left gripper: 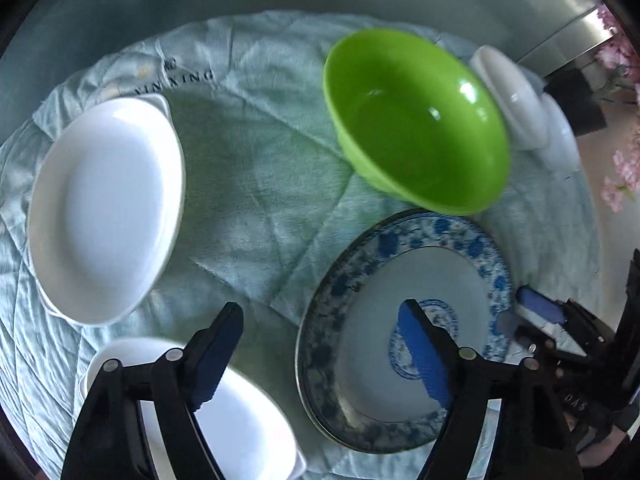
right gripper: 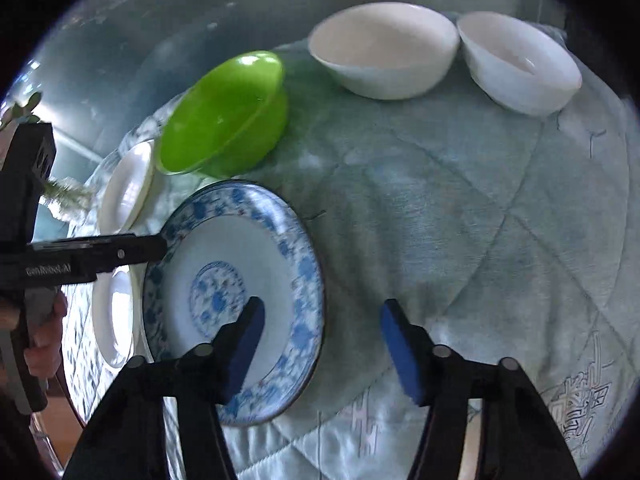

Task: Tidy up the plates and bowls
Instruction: 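Reach the right gripper to the blue-and-white plate rim and grasp it, then lift the blue-and-white plate with the right gripper and carry it toward the table edge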

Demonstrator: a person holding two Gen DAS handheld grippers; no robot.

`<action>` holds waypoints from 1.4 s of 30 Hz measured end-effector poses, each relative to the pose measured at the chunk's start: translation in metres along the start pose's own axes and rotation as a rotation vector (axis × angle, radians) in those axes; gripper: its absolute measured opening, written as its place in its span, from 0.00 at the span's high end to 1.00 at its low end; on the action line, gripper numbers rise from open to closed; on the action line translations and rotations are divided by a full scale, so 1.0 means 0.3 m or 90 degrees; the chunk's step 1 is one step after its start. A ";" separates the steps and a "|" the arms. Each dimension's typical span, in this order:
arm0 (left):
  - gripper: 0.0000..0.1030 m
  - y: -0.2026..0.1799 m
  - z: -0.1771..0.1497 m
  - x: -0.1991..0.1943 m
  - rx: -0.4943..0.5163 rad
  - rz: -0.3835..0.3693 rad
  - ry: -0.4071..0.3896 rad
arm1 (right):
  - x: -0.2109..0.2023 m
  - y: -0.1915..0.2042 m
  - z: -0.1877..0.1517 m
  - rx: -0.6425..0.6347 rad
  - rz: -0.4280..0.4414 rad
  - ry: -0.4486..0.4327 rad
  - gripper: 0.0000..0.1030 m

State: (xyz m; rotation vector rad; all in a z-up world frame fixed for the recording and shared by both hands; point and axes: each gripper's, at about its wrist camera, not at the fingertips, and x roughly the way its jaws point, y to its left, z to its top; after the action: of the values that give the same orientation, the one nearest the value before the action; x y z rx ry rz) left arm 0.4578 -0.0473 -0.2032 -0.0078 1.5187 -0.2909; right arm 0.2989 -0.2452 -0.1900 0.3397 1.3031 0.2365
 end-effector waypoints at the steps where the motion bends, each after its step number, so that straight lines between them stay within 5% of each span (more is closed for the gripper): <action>1: 0.31 0.003 0.005 0.014 0.000 0.000 0.009 | 0.007 -0.003 0.002 0.005 -0.002 0.001 0.48; 2: 0.41 0.006 0.011 0.033 0.001 0.001 0.024 | 0.017 -0.005 0.005 0.010 0.001 0.003 0.49; 7: 0.43 -0.002 0.044 0.053 0.020 0.002 0.032 | 0.029 0.014 0.015 0.013 -0.014 -0.002 0.58; 9: 0.51 -0.010 0.041 0.058 0.016 -0.015 0.037 | 0.038 0.022 0.017 0.019 -0.022 -0.002 0.69; 10: 0.62 -0.014 0.037 0.057 0.015 -0.033 0.043 | 0.046 0.035 0.018 0.021 -0.025 -0.001 0.72; 16: 0.73 -0.041 -0.030 0.041 0.021 -0.022 0.036 | 0.063 0.075 0.016 0.020 -0.037 0.001 0.72; 23: 0.75 -0.072 -0.138 -0.097 0.019 -0.027 -0.023 | -0.023 0.085 0.005 0.008 -0.043 -0.022 0.71; 30: 0.75 -0.151 -0.298 -0.336 0.003 -0.016 -0.096 | -0.257 0.141 -0.059 -0.015 -0.040 -0.074 0.71; 42: 0.78 -0.134 -0.734 -0.659 -0.051 0.011 -0.155 | -0.484 0.290 -0.301 -0.058 -0.020 -0.090 0.71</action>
State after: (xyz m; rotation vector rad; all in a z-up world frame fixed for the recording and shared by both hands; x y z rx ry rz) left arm 0.2291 -0.0094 -0.0149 -0.0908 1.2867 -0.2065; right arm 0.1768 -0.2063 -0.0473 0.2544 1.1532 0.2399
